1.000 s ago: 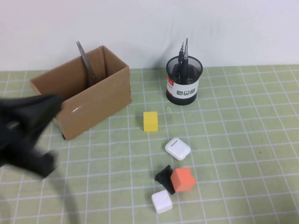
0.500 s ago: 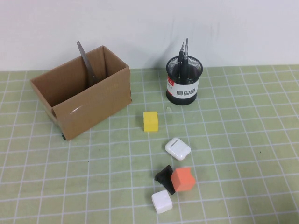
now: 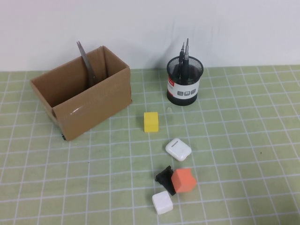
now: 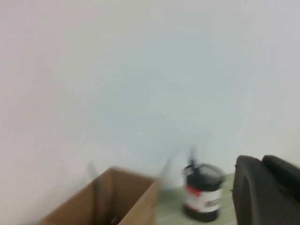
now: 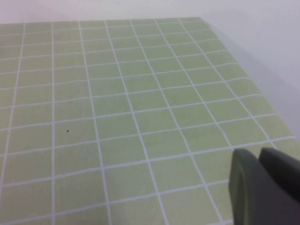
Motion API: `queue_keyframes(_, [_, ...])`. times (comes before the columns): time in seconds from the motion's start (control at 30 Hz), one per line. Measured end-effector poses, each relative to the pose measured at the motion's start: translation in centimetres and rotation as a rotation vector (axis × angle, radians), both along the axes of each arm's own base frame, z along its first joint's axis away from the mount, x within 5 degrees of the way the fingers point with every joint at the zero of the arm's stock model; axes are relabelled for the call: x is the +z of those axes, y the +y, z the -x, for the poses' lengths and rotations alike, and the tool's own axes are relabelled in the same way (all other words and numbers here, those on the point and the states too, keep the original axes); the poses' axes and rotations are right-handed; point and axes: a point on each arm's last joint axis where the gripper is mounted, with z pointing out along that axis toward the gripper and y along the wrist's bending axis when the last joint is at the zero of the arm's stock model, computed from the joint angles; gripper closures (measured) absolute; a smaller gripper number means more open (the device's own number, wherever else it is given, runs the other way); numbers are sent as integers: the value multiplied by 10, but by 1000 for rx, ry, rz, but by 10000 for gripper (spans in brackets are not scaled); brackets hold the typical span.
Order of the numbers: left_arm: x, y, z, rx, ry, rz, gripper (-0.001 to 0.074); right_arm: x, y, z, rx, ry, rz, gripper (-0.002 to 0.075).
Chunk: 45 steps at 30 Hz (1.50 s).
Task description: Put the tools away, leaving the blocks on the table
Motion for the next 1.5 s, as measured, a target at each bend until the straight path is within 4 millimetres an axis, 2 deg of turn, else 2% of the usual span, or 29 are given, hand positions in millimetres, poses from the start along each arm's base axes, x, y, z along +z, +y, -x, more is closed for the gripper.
queue_keyframes(0.23, [-31,5,-18,239,-25,113,738,0,0,0,0,0,0,733])
queue_keyframes(0.33, [-56,9,-23,323,-4,115,738,0,0,0,0,0,0,734])
queue_keyframes(0.5, [-102,11,-18,361,36,94,738,0,0,0,0,0,2,733])
queue_keyframes(0.63, [-139,11,-22,364,145,55,738,0,0,0,0,0,3,734])
queue_keyframes(0.8, [-162,10,-20,365,344,-29,738,0,0,0,0,0,4,733])
queue_keyframes(0.9, [-167,11,-19,366,394,-52,738,0,0,0,-1,2,5,733])
queue_keyframes(1.5, [-167,11,-18,368,394,-60,738,0,2,0,41,2,10,733])
